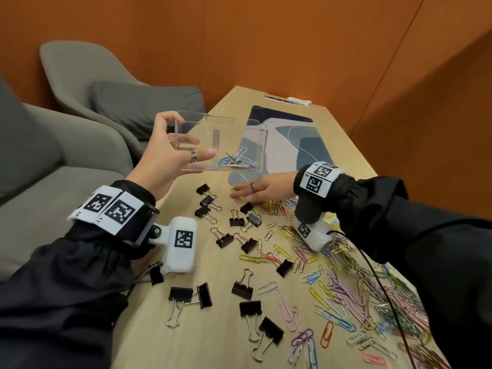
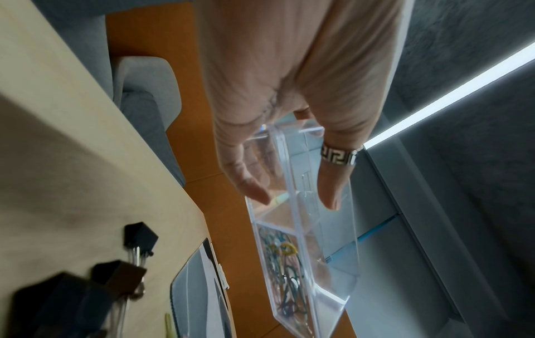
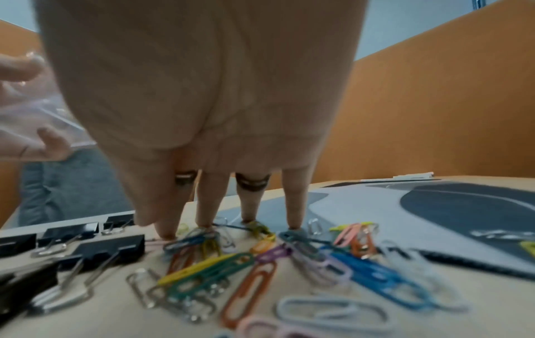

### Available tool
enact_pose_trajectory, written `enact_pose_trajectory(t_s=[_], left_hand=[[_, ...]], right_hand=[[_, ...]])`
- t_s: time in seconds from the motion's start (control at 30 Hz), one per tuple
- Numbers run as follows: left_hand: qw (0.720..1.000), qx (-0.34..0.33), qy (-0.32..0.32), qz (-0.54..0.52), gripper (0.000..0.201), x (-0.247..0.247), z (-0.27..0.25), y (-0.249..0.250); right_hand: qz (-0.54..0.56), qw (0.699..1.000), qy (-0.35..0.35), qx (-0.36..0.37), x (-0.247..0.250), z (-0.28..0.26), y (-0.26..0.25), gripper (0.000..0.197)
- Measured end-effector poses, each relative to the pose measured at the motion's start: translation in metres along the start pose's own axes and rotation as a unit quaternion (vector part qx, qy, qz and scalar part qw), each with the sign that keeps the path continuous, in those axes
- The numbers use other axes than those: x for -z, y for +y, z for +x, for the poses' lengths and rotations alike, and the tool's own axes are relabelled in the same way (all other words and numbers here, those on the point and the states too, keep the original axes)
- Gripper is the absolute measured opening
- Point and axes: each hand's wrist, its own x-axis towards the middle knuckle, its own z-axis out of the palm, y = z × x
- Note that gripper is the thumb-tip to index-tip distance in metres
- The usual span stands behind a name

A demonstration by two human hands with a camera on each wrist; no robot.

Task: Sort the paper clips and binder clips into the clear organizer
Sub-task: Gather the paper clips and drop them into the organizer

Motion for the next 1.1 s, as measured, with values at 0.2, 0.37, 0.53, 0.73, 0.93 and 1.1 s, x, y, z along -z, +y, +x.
enact_pose_trajectory(t_s=[0.2, 0.37, 0.53, 0.73, 0.93, 1.1], left_hand=[[1.000, 0.000, -0.006, -0.001, 0.063, -0.001, 0.002, -0.002], [1.000, -0.005, -0.012, 0.013, 0.061, -0.003, 0.001, -0.002], [1.000, -0.005, -0.001, 0.015, 0.062, -0.001, 0.001, -0.002], [1.000, -0.009, 0.015, 0.007, 0.062, 0.000, 0.002, -0.002], [1.000, -0.009, 0.017, 0.001, 0.060, 0.001, 0.003, -0.003], [1.000, -0.008, 0.023, -0.002, 0.060, 0.001, 0.004, -0.003]], right_hand=[[0.002, 0.993, 0.119, -0.026, -0.005, -0.026, 0.013, 0.036], [0.002, 0.988, 0.153, -0.011, -0.011, -0.024, 0.002, 0.027], [-0.006, 0.989, 0.150, 0.006, -0.011, -0.016, -0.013, 0.023], [-0.047, 0.993, 0.112, -0.008, -0.009, -0.011, -0.016, 0.051], [-0.080, 0.996, 0.027, -0.030, -0.009, -0.028, -0.006, 0.055], [-0.039, 0.995, 0.080, -0.037, -0.007, -0.033, 0.001, 0.053]])
